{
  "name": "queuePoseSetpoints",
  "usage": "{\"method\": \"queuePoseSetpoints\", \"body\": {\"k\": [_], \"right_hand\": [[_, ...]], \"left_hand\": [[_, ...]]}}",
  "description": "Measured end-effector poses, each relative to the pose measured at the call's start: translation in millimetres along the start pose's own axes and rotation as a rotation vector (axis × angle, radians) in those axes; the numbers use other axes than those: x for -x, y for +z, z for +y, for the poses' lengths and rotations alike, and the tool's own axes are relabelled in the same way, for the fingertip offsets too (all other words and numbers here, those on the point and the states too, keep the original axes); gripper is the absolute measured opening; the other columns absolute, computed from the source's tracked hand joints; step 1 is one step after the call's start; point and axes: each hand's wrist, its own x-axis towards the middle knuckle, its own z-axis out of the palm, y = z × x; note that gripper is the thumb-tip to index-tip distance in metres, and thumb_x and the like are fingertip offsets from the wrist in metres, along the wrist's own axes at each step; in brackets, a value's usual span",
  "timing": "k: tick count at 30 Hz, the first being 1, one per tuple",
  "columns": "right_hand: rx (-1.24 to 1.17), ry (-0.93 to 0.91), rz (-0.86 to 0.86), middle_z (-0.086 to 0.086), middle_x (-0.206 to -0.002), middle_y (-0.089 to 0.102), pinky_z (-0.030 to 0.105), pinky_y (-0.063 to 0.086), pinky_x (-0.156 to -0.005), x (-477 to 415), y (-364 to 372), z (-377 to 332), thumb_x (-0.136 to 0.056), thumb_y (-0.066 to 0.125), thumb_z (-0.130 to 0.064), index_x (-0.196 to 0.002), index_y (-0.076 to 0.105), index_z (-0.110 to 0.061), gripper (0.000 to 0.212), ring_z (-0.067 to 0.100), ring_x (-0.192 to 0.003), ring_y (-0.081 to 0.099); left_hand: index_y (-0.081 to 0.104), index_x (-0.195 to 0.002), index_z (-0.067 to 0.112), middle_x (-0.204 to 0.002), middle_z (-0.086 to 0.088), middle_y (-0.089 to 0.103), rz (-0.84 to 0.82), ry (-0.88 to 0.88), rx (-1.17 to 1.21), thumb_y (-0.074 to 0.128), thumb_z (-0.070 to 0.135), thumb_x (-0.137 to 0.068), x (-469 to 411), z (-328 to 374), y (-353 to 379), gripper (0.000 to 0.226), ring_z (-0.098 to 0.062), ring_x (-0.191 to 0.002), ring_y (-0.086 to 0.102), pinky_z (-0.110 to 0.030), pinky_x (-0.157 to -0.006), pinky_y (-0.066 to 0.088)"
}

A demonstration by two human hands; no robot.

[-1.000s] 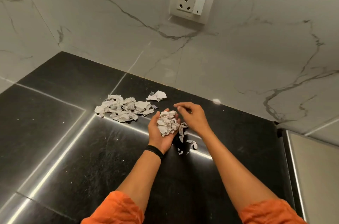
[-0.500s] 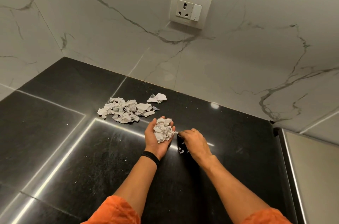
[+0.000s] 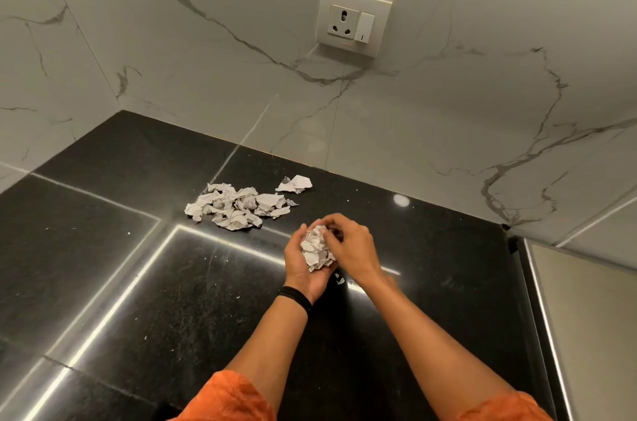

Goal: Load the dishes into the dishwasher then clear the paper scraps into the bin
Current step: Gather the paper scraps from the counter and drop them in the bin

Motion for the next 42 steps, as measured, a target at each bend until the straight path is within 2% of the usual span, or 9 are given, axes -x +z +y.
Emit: {"method": "queuePoseSetpoints", "body": {"k": [3,9,12,17,24,28,32,38,42], "right_hand": [[0.068,-0.006,-0.019,-0.012,-0.1,0.072,0.033,0.053,-0.089,1.8,5.4,5.2,-0.096,0.062,-0.029,-0.112,0.072,-0.033,0.02,0.007,-0.102,0.061],[-0.213,0.12,0.082,-0.014,-0.101,0.074,0.028,0.056,-0.081,-3.6,-18.7,4.1,-0.099,0.059,-0.024,-0.113,0.076,-0.027,0.022,0.006,-0.092,0.068],[0.033,0.187,0.035,-0.008,-0.111,0.075,0.034,0.055,-0.091,-1.5,-35.6,28.2,-0.101,0.056,-0.024,-0.121,0.073,-0.026,0.026,0.014,-0.1,0.069],[0.385,0.28,-0.346,0.007,-0.155,0.044,0.037,0.035,-0.113,23.7,-26.4,54.6,-0.104,0.05,-0.032,-0.153,0.041,-0.018,0.051,0.029,-0.143,0.04],[0.358,0.095,-0.279,0.007,-0.168,0.011,0.035,0.003,-0.125,76.6,29.6,51.2,-0.105,0.047,-0.036,-0.16,0.02,-0.015,0.065,0.022,-0.156,0.002],[0.405,-0.137,-0.251,0.006,-0.16,0.036,0.034,0.024,-0.123,96.8,31.2,74.6,-0.102,0.053,-0.011,-0.152,0.042,-0.014,0.051,0.02,-0.149,0.031],[0.537,-0.384,-0.185,0.007,-0.124,0.07,0.033,0.058,-0.089,87.5,17.1,88.5,-0.076,0.08,-0.003,-0.12,0.071,-0.012,0.046,0.024,-0.111,0.07],[0.145,0.041,0.095,-0.004,-0.101,0.076,0.031,0.057,-0.088,49.4,-8.7,56.3,-0.092,0.068,-0.01,-0.102,0.078,-0.02,0.018,0.011,-0.094,0.071],[-0.302,0.084,0.12,-0.01,-0.097,0.077,0.024,0.057,-0.087,34.9,-10.3,6.1,-0.09,0.073,-0.011,-0.103,0.08,-0.018,0.016,0.002,-0.093,0.071]], "left_hand": [[0.068,-0.109,0.012,-0.102,-0.013,0.072,-0.018,0.007,0.011,0.05,0.035,-0.098,1.1,1.4,1.2,0.031,-0.027,-0.091,0.071,-0.041,-0.083,0.055],[0.061,-0.131,0.01,-0.129,-0.02,0.064,-0.022,-0.004,0.039,0.052,0.038,-0.098,-3.6,2.8,-1.1,0.044,-0.033,-0.114,0.061,-0.045,-0.101,0.048],[0.06,-0.132,0.01,-0.132,-0.022,0.061,-0.005,0.013,0.053,0.053,0.037,-0.097,-6.7,5.4,-2.1,0.045,-0.035,-0.114,0.061,-0.046,-0.093,0.053],[0.062,-0.127,0.009,-0.126,-0.021,0.063,0.014,0.005,0.037,0.053,0.036,-0.098,-11.7,5.2,-11.1,0.041,-0.033,-0.106,0.063,-0.046,-0.098,0.05],[0.059,-0.129,0.008,-0.116,-0.019,0.065,0.047,0.043,-0.015,0.051,0.036,-0.098,-10.8,8.4,-19.7,0.042,-0.032,-0.101,0.064,-0.044,-0.095,0.05],[0.062,-0.122,0.008,-0.113,-0.018,0.066,0.046,0.063,-0.012,0.05,0.036,-0.099,-6.6,17.6,-24.0,0.038,-0.03,-0.099,0.065,-0.043,-0.095,0.049],[0.058,-0.131,0.007,-0.114,-0.019,0.066,0.065,0.07,-0.011,0.052,0.036,-0.098,-3.0,17.6,-26.7,0.044,-0.031,-0.099,0.065,-0.043,-0.097,0.049],[0.062,-0.125,0.007,-0.112,-0.02,0.068,0.081,0.062,-0.011,0.052,0.035,-0.098,2.3,10.9,-29.6,0.04,-0.032,-0.099,0.065,-0.046,-0.108,0.044],[0.064,-0.118,0.009,-0.105,-0.015,0.07,0.069,0.048,-0.036,0.05,0.037,-0.098,6.4,2.5,-25.6,0.037,-0.027,-0.094,0.066,-0.039,-0.082,0.054]]}}
